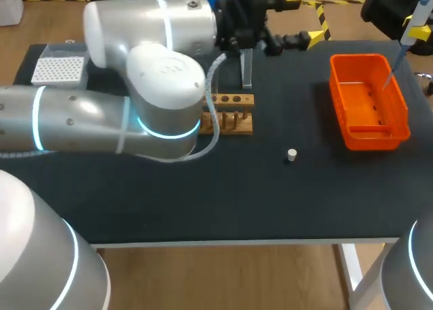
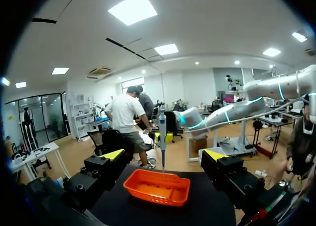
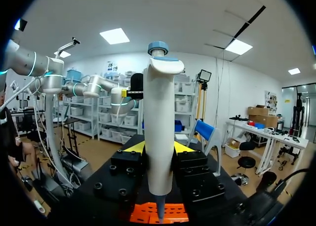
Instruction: Invert the test tube, pick up the pipette, mount the tip to pipette, aspirate from beaker and dispense into the tube, eject the tip, return the pipette, and cap with the stopper.
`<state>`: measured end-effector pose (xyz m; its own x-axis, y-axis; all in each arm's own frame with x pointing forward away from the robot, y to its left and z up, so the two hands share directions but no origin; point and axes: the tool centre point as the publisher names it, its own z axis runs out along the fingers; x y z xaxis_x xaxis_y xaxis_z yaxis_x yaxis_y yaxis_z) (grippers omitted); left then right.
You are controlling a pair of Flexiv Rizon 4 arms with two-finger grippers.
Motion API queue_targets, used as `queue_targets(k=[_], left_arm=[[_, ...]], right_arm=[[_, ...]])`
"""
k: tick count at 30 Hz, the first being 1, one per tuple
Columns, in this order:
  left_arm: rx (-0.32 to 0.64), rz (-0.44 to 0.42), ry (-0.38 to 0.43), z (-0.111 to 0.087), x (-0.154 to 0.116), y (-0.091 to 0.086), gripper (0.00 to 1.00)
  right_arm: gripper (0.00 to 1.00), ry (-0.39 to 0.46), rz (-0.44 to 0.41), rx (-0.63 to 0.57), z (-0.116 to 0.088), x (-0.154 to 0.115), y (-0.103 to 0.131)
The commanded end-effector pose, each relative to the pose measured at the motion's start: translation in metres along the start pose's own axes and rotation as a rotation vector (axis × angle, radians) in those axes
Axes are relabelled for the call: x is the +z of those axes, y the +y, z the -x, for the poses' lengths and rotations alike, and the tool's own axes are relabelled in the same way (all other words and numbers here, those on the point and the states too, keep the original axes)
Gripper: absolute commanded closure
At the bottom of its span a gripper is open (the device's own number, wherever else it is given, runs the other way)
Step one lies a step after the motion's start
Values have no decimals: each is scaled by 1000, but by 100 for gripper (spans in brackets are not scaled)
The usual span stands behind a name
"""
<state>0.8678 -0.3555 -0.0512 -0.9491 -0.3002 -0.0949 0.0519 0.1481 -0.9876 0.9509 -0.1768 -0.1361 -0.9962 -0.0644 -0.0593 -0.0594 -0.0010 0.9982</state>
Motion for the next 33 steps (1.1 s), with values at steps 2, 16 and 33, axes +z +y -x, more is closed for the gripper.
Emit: queue_targets(k=[2,16,33], left_arm=[[-4,22,-27,1,39,-7,0],[-2,19,-17,14,77,-22,0],[10,25,45,15,99,-30,100]], right_arm=[[100,-17,-9,2,-3,2,1],[100,-17,-14,-7,-3,2,1],[100,-17,-14,-7,-3,2,1]])
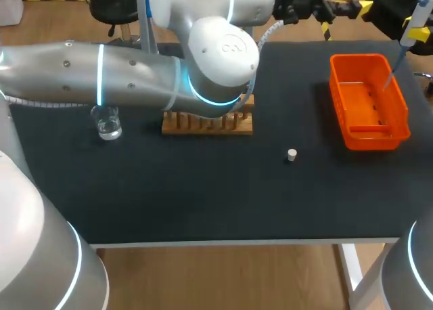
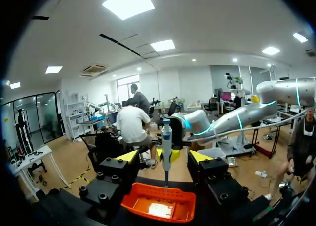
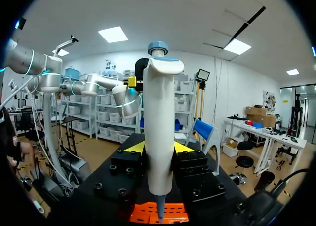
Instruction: Invert the test tube, pick up the pipette, mount the tip to pipette, aspirate from beaker and dispense into the tube, eject the tip, return the pipette, and cap with the stopper.
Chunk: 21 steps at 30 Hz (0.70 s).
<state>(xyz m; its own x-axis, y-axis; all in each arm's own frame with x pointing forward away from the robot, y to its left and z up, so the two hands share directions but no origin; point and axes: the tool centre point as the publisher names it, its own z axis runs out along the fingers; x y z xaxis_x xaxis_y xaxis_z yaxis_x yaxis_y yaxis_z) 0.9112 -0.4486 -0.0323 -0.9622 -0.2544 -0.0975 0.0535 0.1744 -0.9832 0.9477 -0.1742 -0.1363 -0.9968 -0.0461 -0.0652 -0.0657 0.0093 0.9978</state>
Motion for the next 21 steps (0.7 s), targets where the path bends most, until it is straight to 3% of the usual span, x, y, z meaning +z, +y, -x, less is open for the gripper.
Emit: queue_targets(k=[1,15,21], left_arm=[[0,0,-1,0,0,0,100],[0,0,-1,0,0,0,100],[-6,-37,34,4,32,-3,100]], right_arm=[[100,1,-3,-1,0,0,1],[100,1,-3,-1,0,0,1],[100,1,-3,-1,0,0,1]])
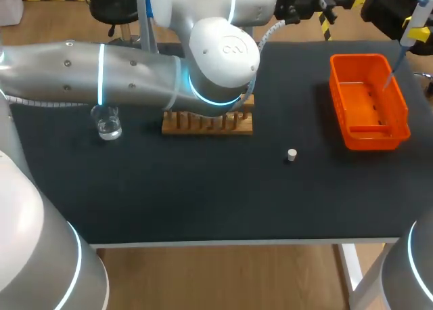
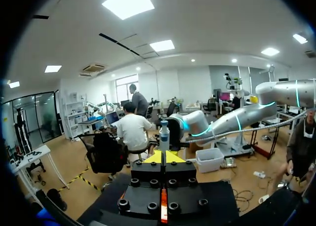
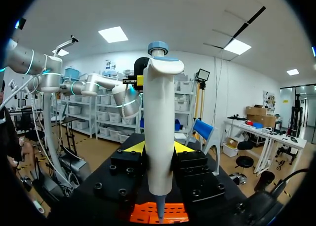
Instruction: Invert the test tube, pick up the pipette, mount the tip to pipette, aspirate from beaker and dispense into the tube, eject the tip, return the pipette, and cap with the stopper.
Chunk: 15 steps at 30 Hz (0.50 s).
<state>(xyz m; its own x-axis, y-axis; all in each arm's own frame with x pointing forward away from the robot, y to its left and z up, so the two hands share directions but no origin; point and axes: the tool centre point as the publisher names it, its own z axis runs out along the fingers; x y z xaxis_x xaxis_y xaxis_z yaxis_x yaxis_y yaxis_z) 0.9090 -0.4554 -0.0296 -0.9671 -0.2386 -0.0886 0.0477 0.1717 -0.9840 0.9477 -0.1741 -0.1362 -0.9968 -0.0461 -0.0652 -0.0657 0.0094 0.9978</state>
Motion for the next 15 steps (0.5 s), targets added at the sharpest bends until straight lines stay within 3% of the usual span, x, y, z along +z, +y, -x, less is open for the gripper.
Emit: queue_targets(k=[1,8,15], left_arm=[[1,-46,23,8,32,0,100],[-6,-81,63,6,64,-1,100],[-18,-109,78,5,81,-4,100]], right_arm=[[100,1,-3,-1,0,0,1],[100,1,-3,-1,0,0,1],[100,1,-3,-1,0,0,1]])
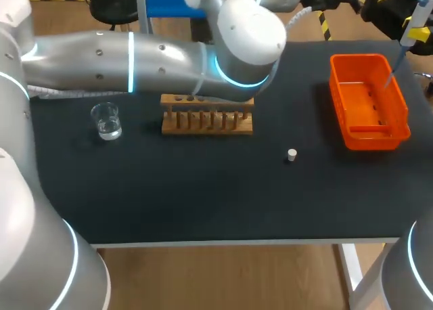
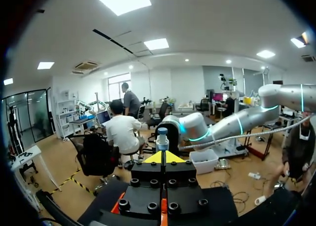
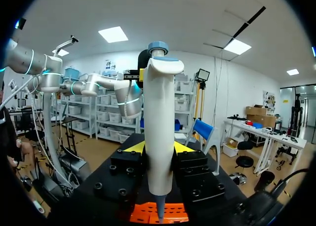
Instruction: Invert the test tube, pick up the pipette, mount the tip to pipette, aspirate from beaker and dispense into the tube, eject the tip, return the pipette, and cap with the stopper.
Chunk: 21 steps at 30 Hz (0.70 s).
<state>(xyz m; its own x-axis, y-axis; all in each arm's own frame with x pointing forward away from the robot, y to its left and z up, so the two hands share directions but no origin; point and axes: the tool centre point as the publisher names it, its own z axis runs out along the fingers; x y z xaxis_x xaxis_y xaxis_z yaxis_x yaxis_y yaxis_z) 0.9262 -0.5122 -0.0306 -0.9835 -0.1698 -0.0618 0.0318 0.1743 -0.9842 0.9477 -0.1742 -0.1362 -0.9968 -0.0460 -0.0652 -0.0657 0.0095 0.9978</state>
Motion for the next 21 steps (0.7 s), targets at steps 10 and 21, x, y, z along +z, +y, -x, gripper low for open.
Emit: queue_targets(k=[10,21], left_arm=[[-2,-136,28,-1,40,-3,100],[-13,-140,59,-5,55,-1,100]], right_arm=[[100,1,-3,-1,0,0,1],[100,1,-3,-1,0,0,1]])
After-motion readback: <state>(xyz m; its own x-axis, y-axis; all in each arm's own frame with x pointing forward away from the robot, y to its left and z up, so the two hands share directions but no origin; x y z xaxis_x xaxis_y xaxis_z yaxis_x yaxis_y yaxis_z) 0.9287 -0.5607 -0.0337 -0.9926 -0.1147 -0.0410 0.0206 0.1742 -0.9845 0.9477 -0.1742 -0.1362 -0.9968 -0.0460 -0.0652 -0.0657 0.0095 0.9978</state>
